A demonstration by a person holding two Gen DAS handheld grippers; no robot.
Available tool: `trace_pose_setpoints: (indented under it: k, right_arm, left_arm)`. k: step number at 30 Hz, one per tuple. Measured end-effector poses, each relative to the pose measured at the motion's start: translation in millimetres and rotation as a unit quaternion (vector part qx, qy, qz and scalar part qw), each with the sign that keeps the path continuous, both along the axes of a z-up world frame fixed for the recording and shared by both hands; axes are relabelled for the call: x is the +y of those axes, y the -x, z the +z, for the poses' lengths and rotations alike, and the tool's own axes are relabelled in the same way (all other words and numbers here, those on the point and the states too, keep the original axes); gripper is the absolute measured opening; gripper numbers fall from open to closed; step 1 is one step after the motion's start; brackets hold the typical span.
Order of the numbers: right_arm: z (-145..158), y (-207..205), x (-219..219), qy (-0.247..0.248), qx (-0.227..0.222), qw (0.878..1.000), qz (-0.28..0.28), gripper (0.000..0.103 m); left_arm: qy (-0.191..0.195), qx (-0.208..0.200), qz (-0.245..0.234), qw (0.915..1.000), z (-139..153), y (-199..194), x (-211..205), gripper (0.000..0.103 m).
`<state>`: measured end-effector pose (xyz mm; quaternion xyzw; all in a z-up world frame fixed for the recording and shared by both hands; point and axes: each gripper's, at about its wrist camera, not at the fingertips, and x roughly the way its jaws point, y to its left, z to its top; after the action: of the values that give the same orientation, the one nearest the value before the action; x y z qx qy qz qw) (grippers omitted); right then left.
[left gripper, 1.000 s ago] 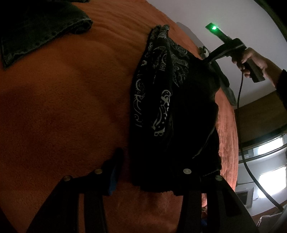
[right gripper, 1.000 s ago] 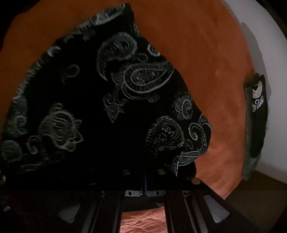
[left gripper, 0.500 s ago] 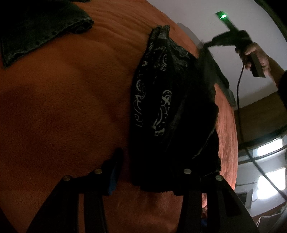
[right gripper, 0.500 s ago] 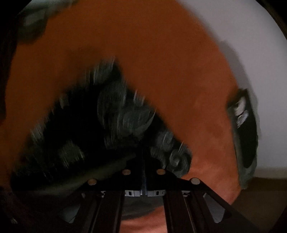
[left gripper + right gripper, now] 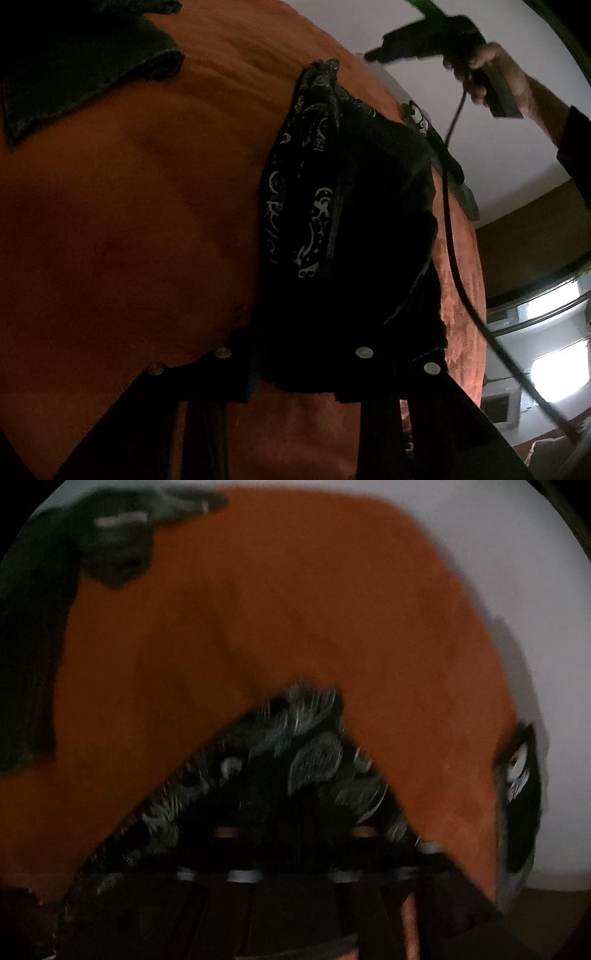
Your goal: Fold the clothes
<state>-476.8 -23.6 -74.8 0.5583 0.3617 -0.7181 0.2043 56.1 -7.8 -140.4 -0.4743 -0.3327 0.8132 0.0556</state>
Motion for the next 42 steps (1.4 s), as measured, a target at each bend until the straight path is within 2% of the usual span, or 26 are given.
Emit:
trace_pose_setpoints:
  k: [1,4,7,9,12,13,14,15,16,21,29,32,34,36,37,38,40,42]
  right_arm:
    - [-7.4,2.0,3.9,-0.003,-0.015,1.000,-0.016,0.059]
    - [-31.7,5.2,21.0,0.002,-0.056,0.995,-0.088,0.059]
    - [-55.8,12.4,36.3,0.023,-0.086,0.981,-0.174,0.058]
    - [-66.9,18.1,45.4,0.049,-0.098,0.967,-0.230,0.049]
    - [-80.4,22.9,55.3,0.085,-0.110,0.946,-0.294,0.045]
    - [-82.5,22.9,55.8,0.090,-0.104,0.943,-0.302,0.034]
    - [-83.5,22.6,55.7,0.094,-0.096,0.942,-0.307,0.016]
    - [-81.9,21.8,54.7,0.096,-0.084,0.943,-0.308,0.003]
    - [-77.9,20.7,53.7,0.098,-0.072,0.943,-0.308,0.001]
    - [-49.5,13.0,44.5,0.111,-0.029,0.945,-0.305,0.001]
    - [-23.1,-7.1,-5.7,0.166,0.020,0.961,-0.221,0.000]
    - [-24.1,-12.9,-16.5,0.160,0.008,0.964,-0.213,0.000]
    - [-15.5,-10.2,-11.4,0.164,-0.016,0.960,-0.225,0.000]
    - [-13.5,-7.2,-5.6,0.146,-0.026,0.958,-0.245,0.012]
    - [-16.5,-7.6,-1.0,0.128,-0.022,0.959,-0.251,0.032]
    - [-19.6,-8.1,3.6,0.110,-0.019,0.960,-0.258,0.047]
    - [-26.0,-8.2,14.3,0.085,-0.014,0.957,-0.276,0.054]
    - [-34.5,-7.1,23.7,0.080,-0.027,0.952,-0.293,0.054]
  left_arm:
    - [-0.003,-0.001,0.001,1.0000,-1.3,1.5,-1.8,0.030]
    - [-0.003,-0.002,0.001,1.0000,-0.9,5.6,-0.8,0.030]
    - [-0.005,-0.003,0.001,1.0000,-2.4,6.6,-1.9,0.032]
    - [-0.008,-0.004,0.003,1.0000,-3.8,7.4,-3.7,0.033]
    - [-0.012,-0.005,0.005,0.9999,-4.8,8.5,-5.3,0.034]
    - [-0.014,-0.006,0.006,0.9999,-5.8,10.0,-5.5,0.034]
    - [-0.016,-0.006,0.006,0.9998,-6.7,10.7,-5.8,0.034]
    - [-0.017,-0.006,0.006,0.9998,-6.9,9.5,-6.4,0.035]
    - [-0.019,-0.006,0.005,0.9998,-6.9,8.0,-7.0,0.035]
    - [-0.028,-0.007,0.007,0.9996,-8.2,7.0,-7.1,0.035]
    - [-0.029,-0.006,0.005,0.9995,-11.0,7.0,-4.7,0.036]
    - [-0.029,-0.007,0.005,0.9995,-10.9,7.2,-4.7,0.036]
    - [-0.029,-0.007,0.005,0.9995,-10.8,7.3,-4.8,0.036]
    - [-0.029,-0.007,0.005,0.9995,-10.7,7.4,-4.9,0.036]
    - [-0.029,-0.007,0.005,0.9996,-10.7,7.5,-4.9,0.036]
    - [-0.029,-0.007,0.005,0.9996,-10.6,7.6,-4.9,0.036]
    - [-0.028,-0.008,0.005,0.9996,-10.6,7.7,-5.0,0.036]
    - [-0.028,-0.008,0.005,0.9996,-10.5,7.8,-5.1,0.036]
